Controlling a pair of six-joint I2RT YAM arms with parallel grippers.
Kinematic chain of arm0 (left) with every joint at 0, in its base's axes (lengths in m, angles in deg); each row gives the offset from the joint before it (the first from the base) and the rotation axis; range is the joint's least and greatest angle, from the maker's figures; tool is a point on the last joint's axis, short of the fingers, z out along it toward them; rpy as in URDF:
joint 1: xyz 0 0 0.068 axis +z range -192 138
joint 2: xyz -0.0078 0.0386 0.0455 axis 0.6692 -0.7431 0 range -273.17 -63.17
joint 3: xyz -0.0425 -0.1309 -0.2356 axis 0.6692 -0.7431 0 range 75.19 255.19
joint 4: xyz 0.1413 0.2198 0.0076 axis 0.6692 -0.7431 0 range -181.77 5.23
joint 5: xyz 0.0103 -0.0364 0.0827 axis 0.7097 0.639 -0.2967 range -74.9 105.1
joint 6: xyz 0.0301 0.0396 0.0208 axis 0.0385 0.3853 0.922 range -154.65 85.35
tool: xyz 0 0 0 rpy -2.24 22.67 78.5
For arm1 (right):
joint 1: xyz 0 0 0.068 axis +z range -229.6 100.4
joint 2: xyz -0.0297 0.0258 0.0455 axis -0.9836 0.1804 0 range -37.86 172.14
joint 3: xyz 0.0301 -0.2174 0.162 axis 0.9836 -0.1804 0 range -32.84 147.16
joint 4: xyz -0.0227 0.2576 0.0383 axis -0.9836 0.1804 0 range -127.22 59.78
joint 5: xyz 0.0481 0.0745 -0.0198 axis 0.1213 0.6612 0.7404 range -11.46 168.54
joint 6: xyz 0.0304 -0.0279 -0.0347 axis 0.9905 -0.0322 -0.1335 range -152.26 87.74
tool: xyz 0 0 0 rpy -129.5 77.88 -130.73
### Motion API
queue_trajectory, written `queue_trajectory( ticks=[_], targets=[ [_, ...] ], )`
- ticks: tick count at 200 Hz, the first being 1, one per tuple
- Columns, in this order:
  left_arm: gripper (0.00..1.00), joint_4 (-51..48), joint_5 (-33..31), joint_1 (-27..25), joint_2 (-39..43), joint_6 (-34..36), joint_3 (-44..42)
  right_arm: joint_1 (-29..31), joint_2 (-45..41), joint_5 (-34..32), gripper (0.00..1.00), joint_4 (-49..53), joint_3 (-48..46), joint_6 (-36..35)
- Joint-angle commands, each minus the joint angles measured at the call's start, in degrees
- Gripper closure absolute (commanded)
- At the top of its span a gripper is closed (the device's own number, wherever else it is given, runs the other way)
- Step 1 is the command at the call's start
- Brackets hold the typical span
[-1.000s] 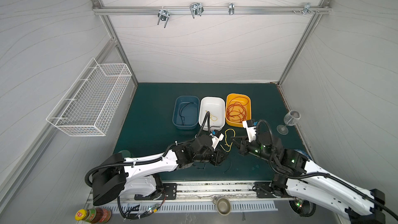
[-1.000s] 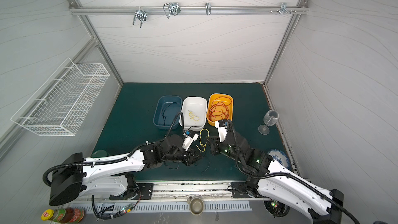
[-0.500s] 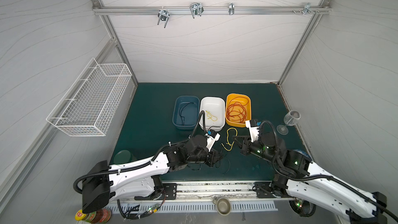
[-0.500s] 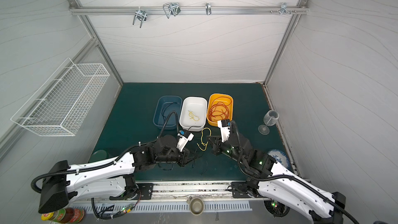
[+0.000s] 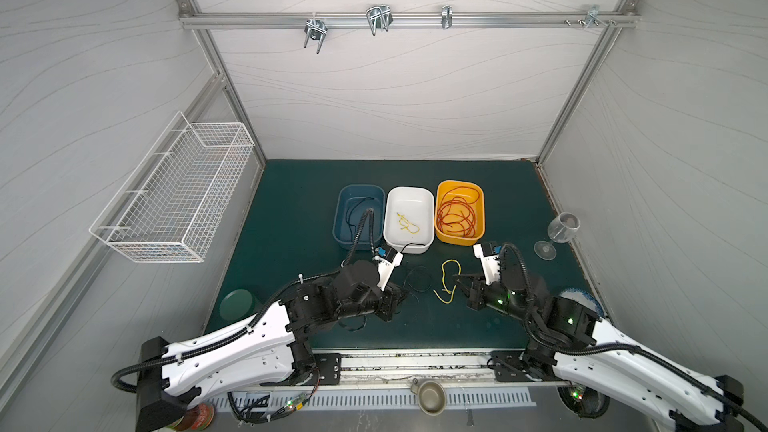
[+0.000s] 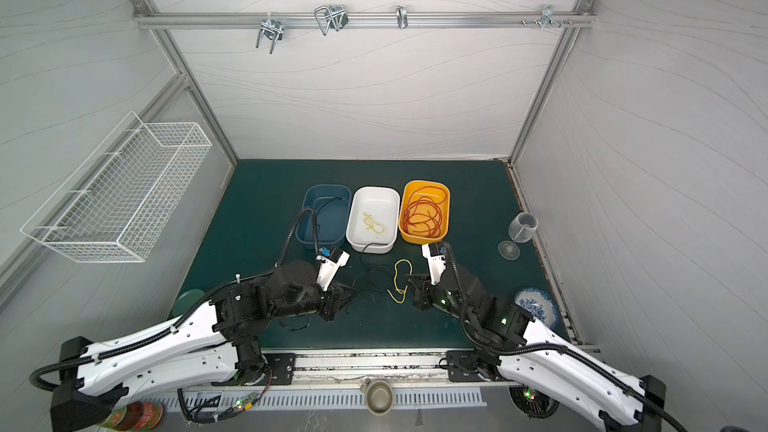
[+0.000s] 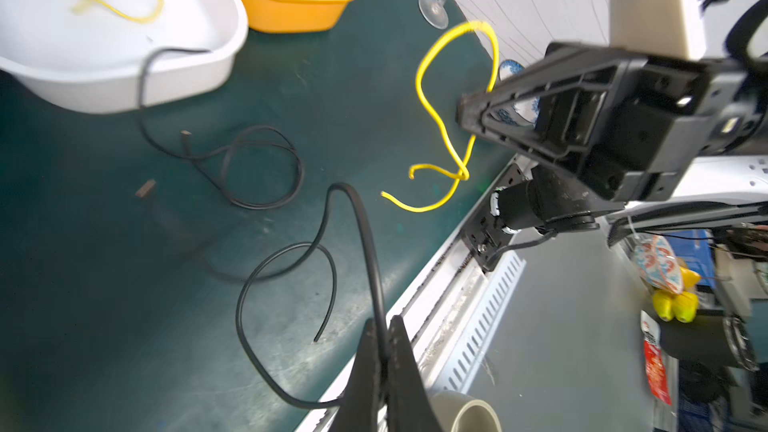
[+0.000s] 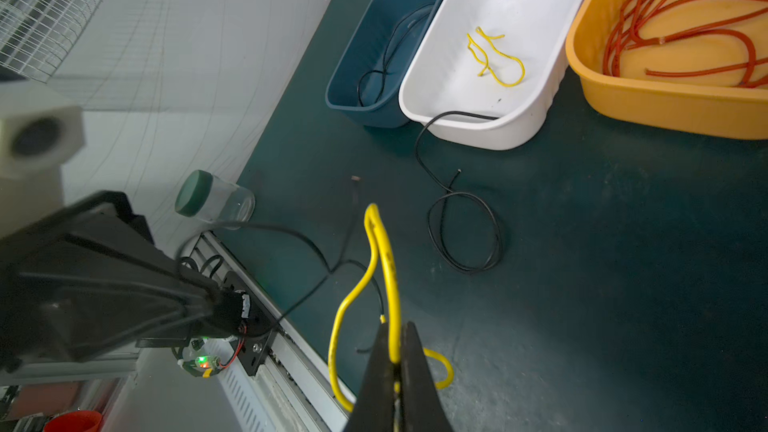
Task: Untangle the cables
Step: 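Carry the yellow wire over the white tub with the right gripper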
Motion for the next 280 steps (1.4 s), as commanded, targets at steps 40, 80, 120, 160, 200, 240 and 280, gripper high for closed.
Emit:
queue_trajectory(
  ticks=[40, 80, 120, 160, 200, 240, 280],
  targets=[
    [1.00, -18.72, -5.92, 9.27, 4.87, 8.16, 10.94, -1.13, -7.12, -0.12, 1.00, 8.16, -4.03, 0.62],
    [1.00, -25.54, -12.72, 10.70, 7.68, 13.75, 13.78, -4.14, -4.49, 2.84, 1.00, 6.43, -2.98, -0.02],
    [1.00, -25.21, -16.91, 10.77, 11.07, 16.23, 10.79, -9.81, 11.40, 10.84, 1.00, -0.75, 3.49, -4.19],
    [1.00, -22.94, -19.33, 10.82, 14.06, 15.74, 8.00, -14.93, 30.44, 17.41, 1.00, -3.62, 16.50, -8.14],
    [1.00, -22.84, -19.15, 10.80, 13.18, 15.47, 7.15, -17.69, 46.84, 17.86, 1.00, -3.88, 30.03, -11.19],
    [1.00, -22.53, -18.87, 10.80, 12.70, 15.55, 6.72, -19.73, 61.69, 19.14, 1.00, -2.95, 43.61, -13.87],
    [1.00, -22.46, -18.79, 10.71, 12.53, 15.73, 6.50, -22.41, 73.56, 22.23, 1.00, -0.78, 54.63, -13.09]
  ],
)
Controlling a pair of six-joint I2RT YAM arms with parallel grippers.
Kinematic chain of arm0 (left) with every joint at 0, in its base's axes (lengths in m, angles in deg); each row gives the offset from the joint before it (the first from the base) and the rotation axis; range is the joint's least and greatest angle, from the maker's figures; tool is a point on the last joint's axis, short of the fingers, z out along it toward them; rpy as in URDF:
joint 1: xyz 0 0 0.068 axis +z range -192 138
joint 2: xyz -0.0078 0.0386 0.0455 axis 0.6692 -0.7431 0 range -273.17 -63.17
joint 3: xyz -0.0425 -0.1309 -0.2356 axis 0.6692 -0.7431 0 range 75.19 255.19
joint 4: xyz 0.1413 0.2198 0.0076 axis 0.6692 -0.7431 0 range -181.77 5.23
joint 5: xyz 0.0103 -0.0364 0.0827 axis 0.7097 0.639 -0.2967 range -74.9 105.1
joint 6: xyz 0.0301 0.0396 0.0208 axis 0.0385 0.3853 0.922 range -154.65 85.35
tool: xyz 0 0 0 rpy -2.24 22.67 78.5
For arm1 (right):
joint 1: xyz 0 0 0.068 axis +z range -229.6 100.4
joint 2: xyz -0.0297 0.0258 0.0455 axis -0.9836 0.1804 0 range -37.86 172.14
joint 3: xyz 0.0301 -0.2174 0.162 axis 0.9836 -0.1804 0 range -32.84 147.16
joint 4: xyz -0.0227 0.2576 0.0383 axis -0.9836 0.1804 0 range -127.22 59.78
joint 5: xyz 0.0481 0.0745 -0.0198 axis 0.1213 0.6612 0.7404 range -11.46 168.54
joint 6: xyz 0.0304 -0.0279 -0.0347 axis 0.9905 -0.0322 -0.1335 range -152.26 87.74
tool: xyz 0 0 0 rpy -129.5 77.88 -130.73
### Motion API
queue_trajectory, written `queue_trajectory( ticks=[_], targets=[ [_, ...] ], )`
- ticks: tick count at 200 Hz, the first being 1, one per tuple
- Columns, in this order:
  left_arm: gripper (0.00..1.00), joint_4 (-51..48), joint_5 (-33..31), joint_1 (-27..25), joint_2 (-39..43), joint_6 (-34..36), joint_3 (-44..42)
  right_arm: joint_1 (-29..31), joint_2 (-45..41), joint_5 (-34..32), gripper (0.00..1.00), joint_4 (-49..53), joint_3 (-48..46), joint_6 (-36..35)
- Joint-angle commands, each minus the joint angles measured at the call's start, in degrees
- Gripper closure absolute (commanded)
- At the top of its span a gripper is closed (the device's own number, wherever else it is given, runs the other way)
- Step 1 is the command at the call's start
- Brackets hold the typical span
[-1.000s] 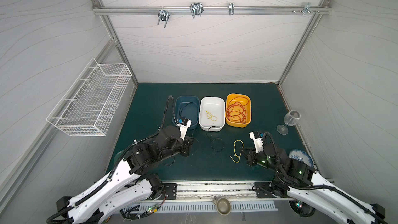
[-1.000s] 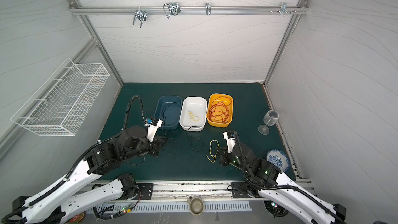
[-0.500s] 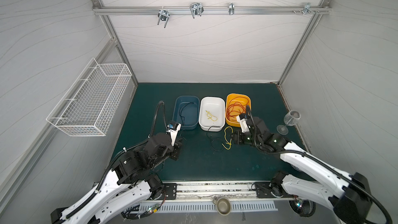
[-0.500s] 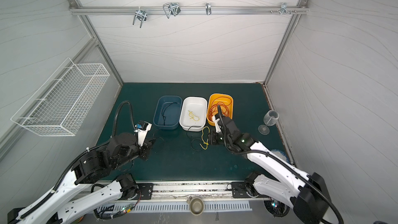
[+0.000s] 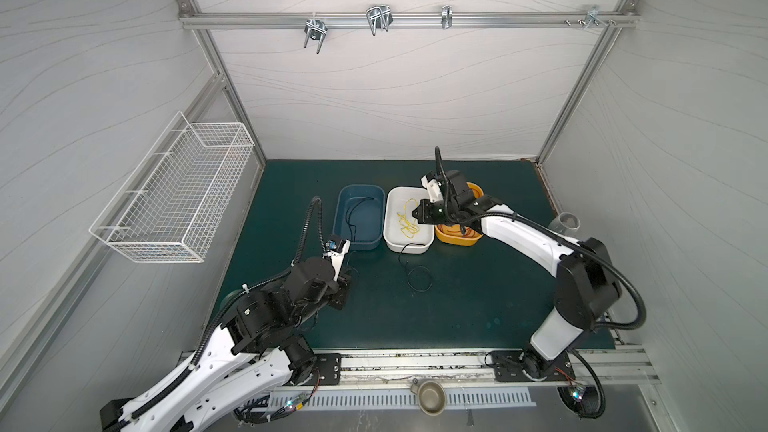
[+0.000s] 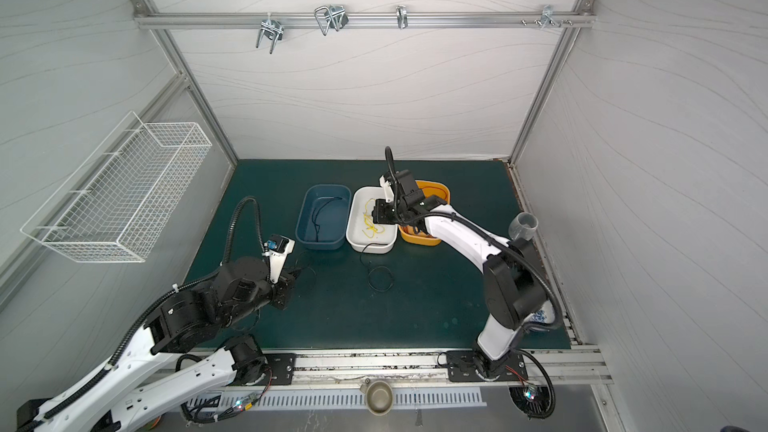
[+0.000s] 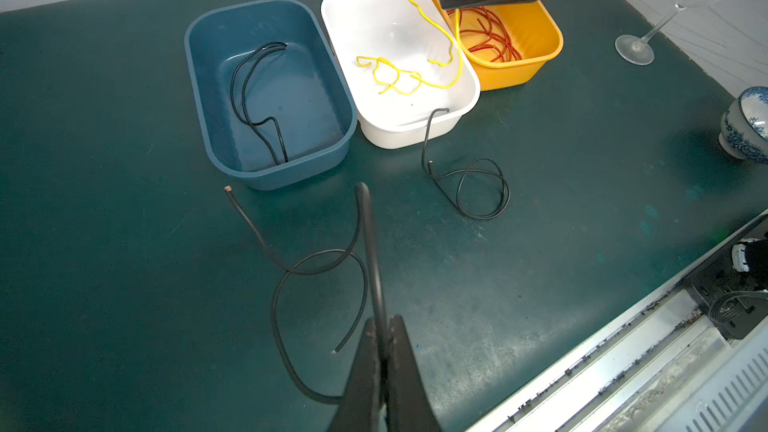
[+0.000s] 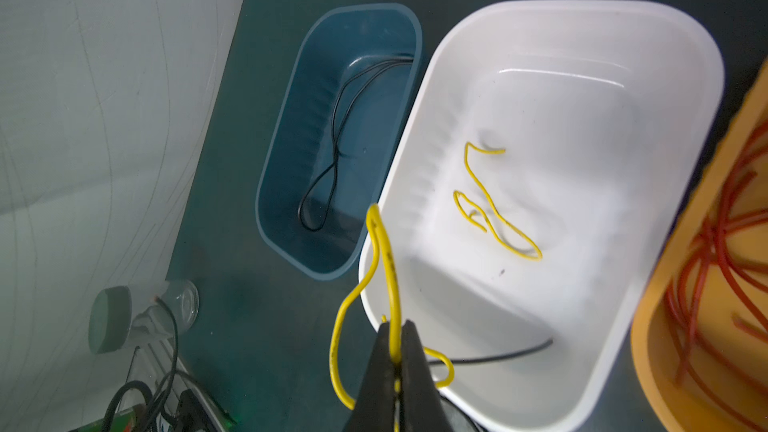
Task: Untangle the cables
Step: 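Carry the yellow wire over the white tub with the right gripper, then lower the yellow wire into the white tub and open the right gripper, then raise the right gripper away from the white tub and draw it back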
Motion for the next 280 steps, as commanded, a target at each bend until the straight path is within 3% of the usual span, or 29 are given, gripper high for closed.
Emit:
queue_trajectory(
  ticks=[1, 104, 201, 254, 280],
  targets=[
    [1.00, 1.93, -0.71, 0.27, -0.08, 0.61, 0.23, -1.52, 5.17, 2.55, 1.00, 2.21, 5.18, -0.87],
    [1.00, 2.21, -0.76, 0.30, 0.42, 0.69, -0.15, -4.24, 21.76, 4.03, 1.00, 5.72, 16.14, -1.43],
    [1.00, 2.23, -1.26, 0.27, 0.15, 0.69, -0.25, -5.05, 22.28, 3.48, 0.85, 8.29, 17.80, -2.25],
    [1.00, 2.22, -1.06, 0.22, -0.51, 0.69, -0.24, -5.14, 17.78, 1.69, 0.64, 9.71, 18.26, -2.77],
    [1.00, 2.16, -1.12, 0.35, -0.72, 0.70, -0.18, -5.14, 13.31, -1.05, 0.47, 10.05, 18.07, -2.96]
  ],
)
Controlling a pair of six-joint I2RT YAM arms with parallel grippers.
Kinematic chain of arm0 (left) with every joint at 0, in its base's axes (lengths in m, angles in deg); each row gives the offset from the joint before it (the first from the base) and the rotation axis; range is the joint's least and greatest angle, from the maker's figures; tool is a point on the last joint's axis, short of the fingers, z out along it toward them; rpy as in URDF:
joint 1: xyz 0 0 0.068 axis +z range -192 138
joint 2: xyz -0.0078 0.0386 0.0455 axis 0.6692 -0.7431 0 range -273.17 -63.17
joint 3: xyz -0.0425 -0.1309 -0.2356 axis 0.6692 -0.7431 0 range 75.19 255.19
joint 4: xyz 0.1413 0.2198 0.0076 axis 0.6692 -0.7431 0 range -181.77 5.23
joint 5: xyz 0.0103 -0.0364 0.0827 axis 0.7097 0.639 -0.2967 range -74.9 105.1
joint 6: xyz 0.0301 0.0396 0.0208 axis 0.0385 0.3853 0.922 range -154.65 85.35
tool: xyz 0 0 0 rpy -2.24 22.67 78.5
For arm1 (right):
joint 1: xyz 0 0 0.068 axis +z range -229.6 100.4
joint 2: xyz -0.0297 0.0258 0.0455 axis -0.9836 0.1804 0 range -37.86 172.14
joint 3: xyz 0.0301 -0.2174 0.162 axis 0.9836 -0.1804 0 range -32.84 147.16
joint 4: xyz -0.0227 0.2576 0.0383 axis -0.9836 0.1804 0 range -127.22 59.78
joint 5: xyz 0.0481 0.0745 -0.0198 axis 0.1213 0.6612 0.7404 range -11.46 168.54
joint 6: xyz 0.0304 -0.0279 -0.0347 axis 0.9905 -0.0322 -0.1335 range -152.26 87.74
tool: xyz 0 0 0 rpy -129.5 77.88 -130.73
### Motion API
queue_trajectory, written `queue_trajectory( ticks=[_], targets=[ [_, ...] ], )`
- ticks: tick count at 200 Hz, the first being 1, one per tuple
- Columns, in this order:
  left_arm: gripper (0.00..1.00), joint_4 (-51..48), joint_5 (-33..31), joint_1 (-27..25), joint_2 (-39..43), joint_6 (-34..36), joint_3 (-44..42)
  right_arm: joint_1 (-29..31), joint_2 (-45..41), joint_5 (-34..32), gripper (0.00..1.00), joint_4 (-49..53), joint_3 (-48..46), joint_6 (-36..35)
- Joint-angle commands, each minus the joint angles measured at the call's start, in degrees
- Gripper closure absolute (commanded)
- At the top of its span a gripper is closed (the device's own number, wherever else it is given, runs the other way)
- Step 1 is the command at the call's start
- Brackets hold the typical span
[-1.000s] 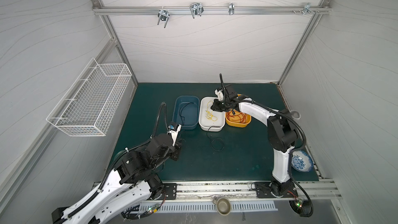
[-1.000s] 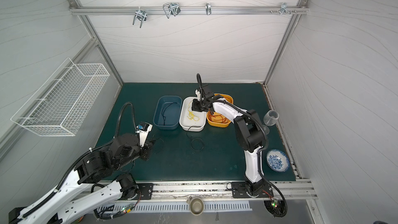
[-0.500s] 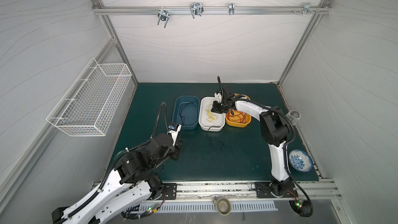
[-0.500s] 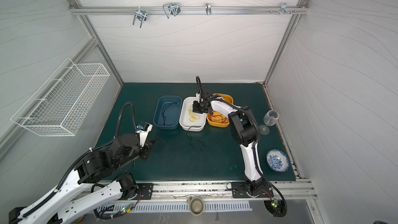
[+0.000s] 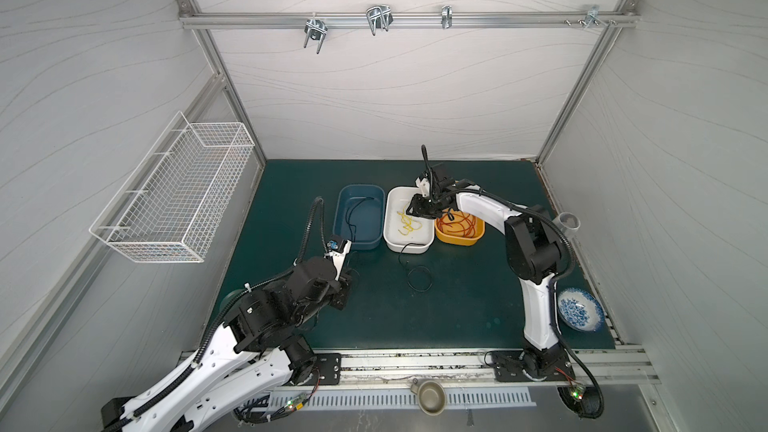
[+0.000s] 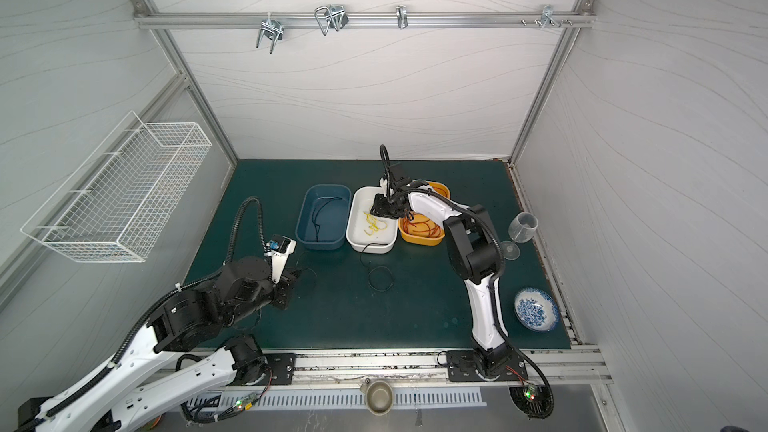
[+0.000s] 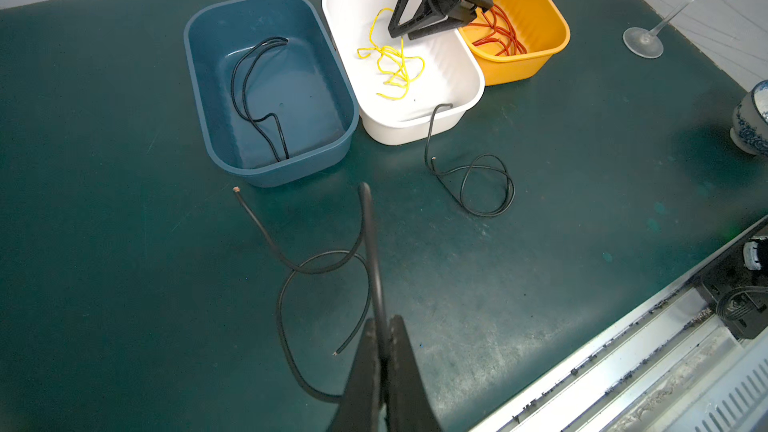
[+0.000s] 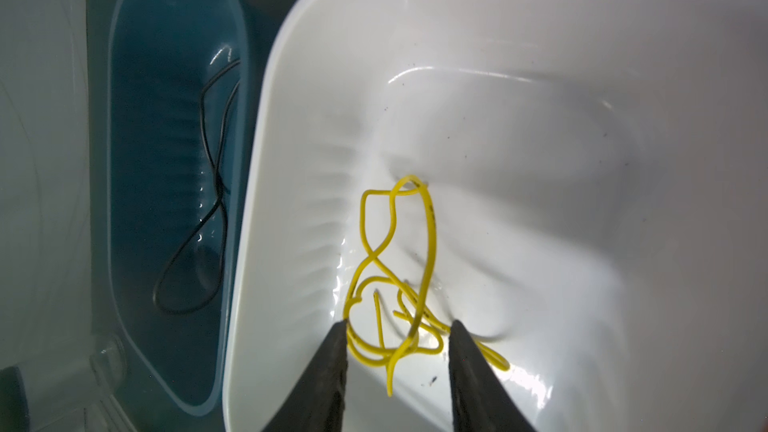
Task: Untangle the cables
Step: 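Raise the right gripper away from the white tub and draw it back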
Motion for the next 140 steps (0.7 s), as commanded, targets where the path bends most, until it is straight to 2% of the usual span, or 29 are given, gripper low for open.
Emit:
queue_trajectory(
  ticks=[1, 18, 39, 73, 79, 97, 140],
  targets=[
    [1.00, 1.97, -0.94, 0.33, -0.23, 0.61, 0.23, -0.31, -7.00, -2.70, 0.46, 1.36, 1.71, -1.04],
    [1.00, 2.01, -0.97, 0.36, -0.32, 0.61, 0.27, -0.31, -10.69, -3.68, 0.40, 1.18, 1.32, -1.04],
    [1.00, 1.97, -1.06, 0.28, -0.37, 0.60, 0.21, -0.25, -16.09, -5.36, 0.26, 0.89, -0.36, -1.21],
    [1.00, 1.99, -1.08, 0.28, -0.63, 0.61, 0.24, -0.57, -27.67, -5.59, 0.12, -1.04, -7.36, -0.84],
    [1.00, 2.05, -1.15, 0.34, -0.72, 0.54, 0.20, -0.57, -30.05, -5.63, 0.02, -1.55, -8.86, -0.91],
    [1.00, 2.02, -1.06, 0.35, -1.04, 0.61, 0.21, -0.58, -37.23, -6.17, 0.01, -1.78, -12.74, -1.01],
    [1.00, 2.05, -1.35, 0.31, -1.69, 0.44, 0.28, -0.53, -53.13, -12.27, 0.01, 4.63, -20.00, -3.52]
  ],
)
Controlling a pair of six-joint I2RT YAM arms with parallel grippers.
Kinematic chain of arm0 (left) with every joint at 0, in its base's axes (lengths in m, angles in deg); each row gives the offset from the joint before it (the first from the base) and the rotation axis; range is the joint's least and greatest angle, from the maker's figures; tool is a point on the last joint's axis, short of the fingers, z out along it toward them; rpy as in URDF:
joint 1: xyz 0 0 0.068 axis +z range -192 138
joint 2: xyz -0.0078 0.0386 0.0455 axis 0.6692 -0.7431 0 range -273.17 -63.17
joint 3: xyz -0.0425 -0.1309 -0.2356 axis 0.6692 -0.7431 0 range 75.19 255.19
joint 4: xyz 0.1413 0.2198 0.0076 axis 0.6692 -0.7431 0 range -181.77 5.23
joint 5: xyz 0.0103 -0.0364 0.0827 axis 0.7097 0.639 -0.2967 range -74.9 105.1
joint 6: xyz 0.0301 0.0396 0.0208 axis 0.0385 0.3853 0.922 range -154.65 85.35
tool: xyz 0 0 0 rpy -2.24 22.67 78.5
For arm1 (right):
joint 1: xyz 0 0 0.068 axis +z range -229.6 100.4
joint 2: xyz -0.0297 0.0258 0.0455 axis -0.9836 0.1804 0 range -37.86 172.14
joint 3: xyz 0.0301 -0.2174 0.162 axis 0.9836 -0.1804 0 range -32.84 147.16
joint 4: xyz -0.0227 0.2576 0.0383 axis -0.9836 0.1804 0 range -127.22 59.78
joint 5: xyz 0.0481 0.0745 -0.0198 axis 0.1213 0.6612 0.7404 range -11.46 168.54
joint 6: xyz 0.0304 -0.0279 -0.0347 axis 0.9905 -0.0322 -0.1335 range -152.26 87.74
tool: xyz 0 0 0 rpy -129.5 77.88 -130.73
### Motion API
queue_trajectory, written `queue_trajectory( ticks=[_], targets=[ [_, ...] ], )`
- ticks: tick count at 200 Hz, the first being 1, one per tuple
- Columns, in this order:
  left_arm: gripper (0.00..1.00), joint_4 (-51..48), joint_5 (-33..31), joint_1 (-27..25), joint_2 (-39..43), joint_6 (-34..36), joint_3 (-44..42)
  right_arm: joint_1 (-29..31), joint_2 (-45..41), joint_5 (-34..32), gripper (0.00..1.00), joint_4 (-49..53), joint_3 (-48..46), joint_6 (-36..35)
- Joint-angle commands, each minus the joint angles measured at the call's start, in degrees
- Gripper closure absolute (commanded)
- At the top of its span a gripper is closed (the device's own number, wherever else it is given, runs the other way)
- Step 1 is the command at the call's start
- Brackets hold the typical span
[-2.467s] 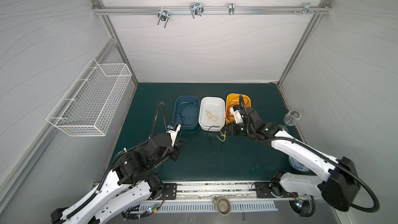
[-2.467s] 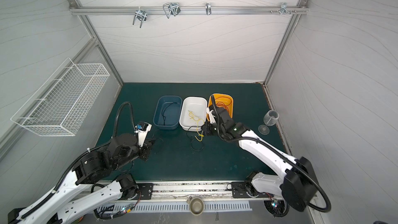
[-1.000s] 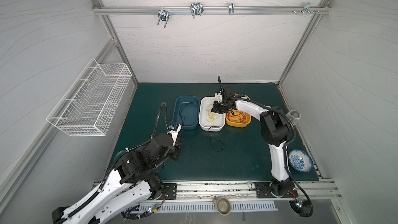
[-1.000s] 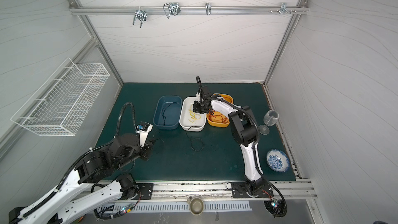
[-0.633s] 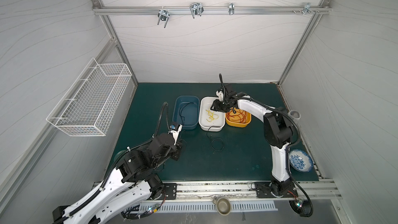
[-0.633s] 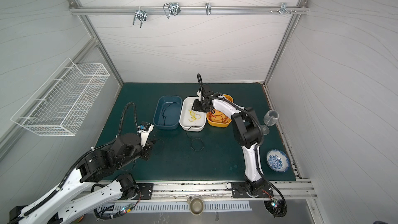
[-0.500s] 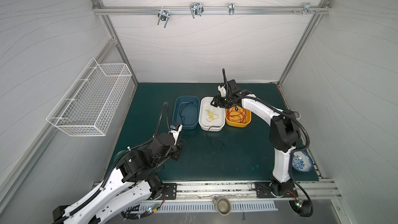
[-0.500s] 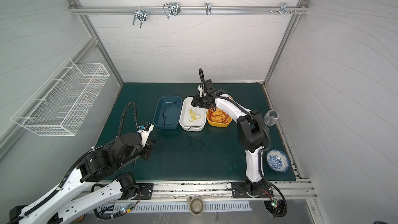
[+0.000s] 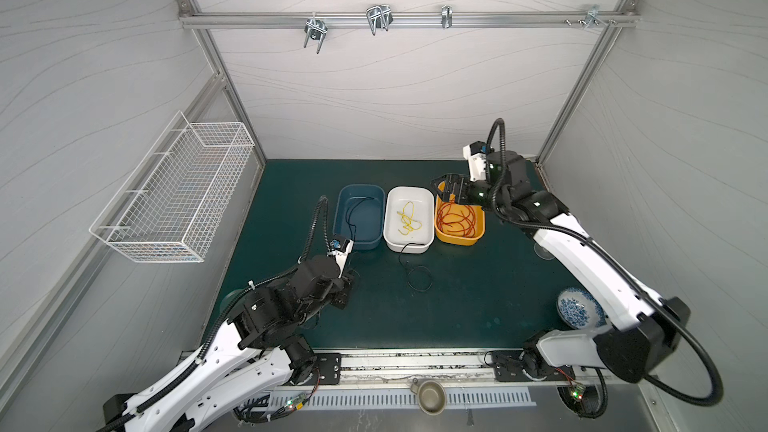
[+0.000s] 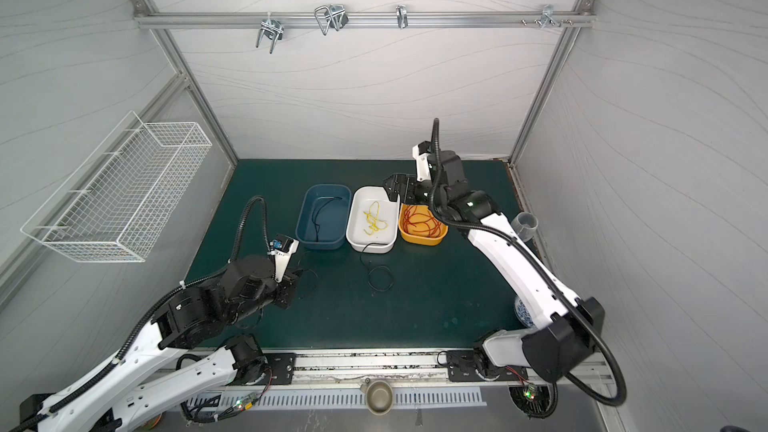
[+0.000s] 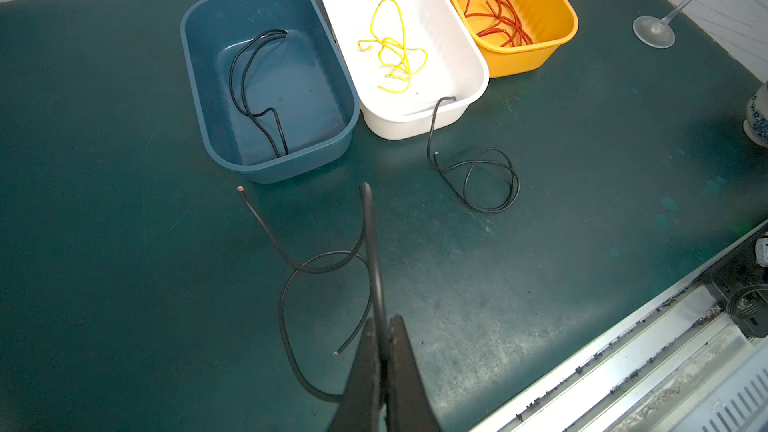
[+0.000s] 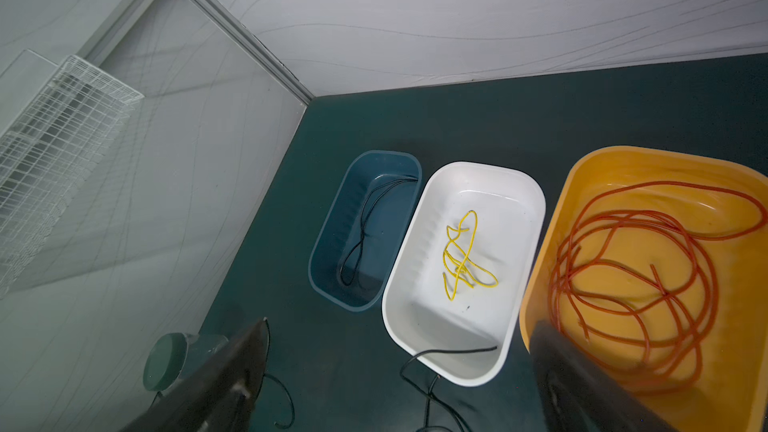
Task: Untangle the cables
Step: 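Raise the right gripper away from the white tub and draw it back, then carry the held black wire with the left gripper into the teal tub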
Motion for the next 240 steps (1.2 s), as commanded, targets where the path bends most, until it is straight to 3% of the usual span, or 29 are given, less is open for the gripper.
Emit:
queue_trajectory(
  ticks=[1, 75, 102, 129, 240],
  targets=[
    [1.00, 2.03, -1.29, 0.30, -0.22, 0.44, 0.28, -0.29, -6.79, -4.22, 0.01, 4.89, -2.97, -2.52],
    [1.00, 2.05, -3.13, 0.33, -0.15, -0.18, 0.71, -0.22, -33.31, -9.55, 0.01, 19.08, -19.23, -9.25],
    [1.00, 0.24, -5.13, 0.38, -0.78, -1.61, 2.48, -0.22, -43.55, -12.11, 0.01, 20.21, -25.63, -11.43],
    [1.00, 0.12, -3.31, 0.36, -1.47, -2.72, 3.10, -0.22, -51.99, -15.13, 0.01, 19.48, -31.76, -10.97],
    [1.00, 2.00, 1.33, 0.47, -8.09, -3.28, 8.47, -0.13, -59.18, -15.27, 0.01, 15.69, -37.54, -13.07]
  ],
)
